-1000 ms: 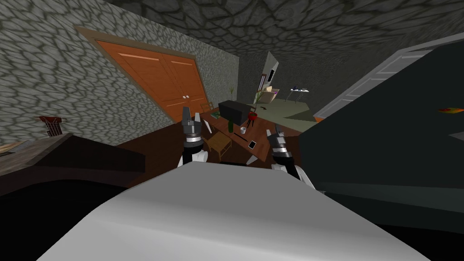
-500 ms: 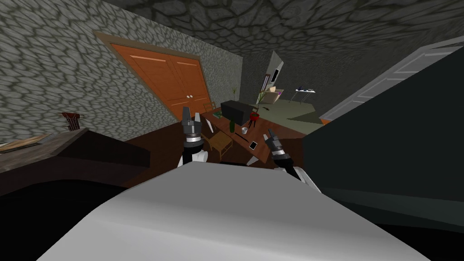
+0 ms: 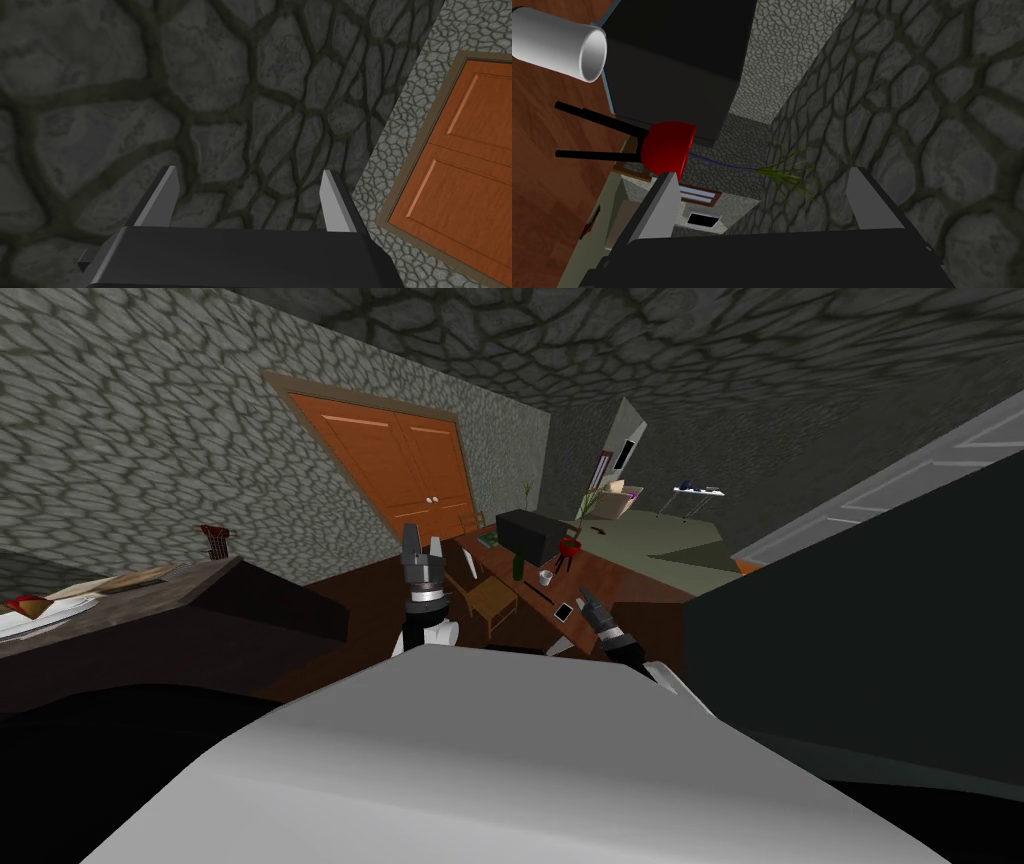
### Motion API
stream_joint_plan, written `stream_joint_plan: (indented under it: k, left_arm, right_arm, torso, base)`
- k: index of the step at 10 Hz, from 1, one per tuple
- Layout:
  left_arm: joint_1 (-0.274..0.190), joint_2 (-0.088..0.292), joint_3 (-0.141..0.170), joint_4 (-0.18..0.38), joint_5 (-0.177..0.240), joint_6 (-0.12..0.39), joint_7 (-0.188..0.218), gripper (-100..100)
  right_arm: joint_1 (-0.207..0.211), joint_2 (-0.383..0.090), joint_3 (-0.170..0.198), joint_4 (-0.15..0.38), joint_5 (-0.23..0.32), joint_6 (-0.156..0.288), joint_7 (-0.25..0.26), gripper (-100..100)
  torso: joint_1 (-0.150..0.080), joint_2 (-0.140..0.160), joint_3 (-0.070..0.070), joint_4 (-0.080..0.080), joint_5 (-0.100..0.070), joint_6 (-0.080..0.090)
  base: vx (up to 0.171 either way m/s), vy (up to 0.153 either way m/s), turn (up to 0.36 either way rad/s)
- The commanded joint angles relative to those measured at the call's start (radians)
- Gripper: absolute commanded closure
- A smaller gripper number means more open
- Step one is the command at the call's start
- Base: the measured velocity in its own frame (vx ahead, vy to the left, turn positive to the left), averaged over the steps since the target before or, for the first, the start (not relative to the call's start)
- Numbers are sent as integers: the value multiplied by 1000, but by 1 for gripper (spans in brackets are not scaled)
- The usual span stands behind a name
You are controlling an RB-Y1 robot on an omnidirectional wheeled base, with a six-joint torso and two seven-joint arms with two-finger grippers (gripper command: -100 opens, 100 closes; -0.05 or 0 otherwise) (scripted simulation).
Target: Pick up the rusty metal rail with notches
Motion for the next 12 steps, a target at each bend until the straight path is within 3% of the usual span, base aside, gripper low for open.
stream_joint_plan:
  k: [1,4,8,9,11,12]
  left_arm:
    - [0,0,0,0,0,0,0,0]
    - [0,0,0,0,0,0,0,0]
    - [0,0,0,0,0,0,0,0]
    - [0,0,0,0,0,0,0,0]
    - [0,0,0,0,0,0,0,0]
    - [0,0,0,0,0,0,0,0]
  right_arm:
    - [9,-50,10,38,36,5,-35,-100]
    - [20,-111,25,65,72,14,-60,-100]
    - [53,-240,73,151,185,44,-135,-100]
    - [53,-243,73,151,186,44,-135,-100]
    - [74,-314,108,211,255,63,-184,-100]
    - [74,-324,108,211,266,63,-184,-100]
  torso:
    - [0,0,0,0,0,0]
    - [0,-1,0,0,0,0]
    - [0,-1,-1,0,0,0]
    - [1,-1,-1,0,0,-1]
    - [1,-2,-1,0,0,-1]
    - [0,-2,-1,0,0,0]
  base:
    - [2,-10,166]
    - [4,-10,133]
    - [9,-12,235]
    - [11,-9,131]
    - [19,-7,354]
    - [25,-17,106]
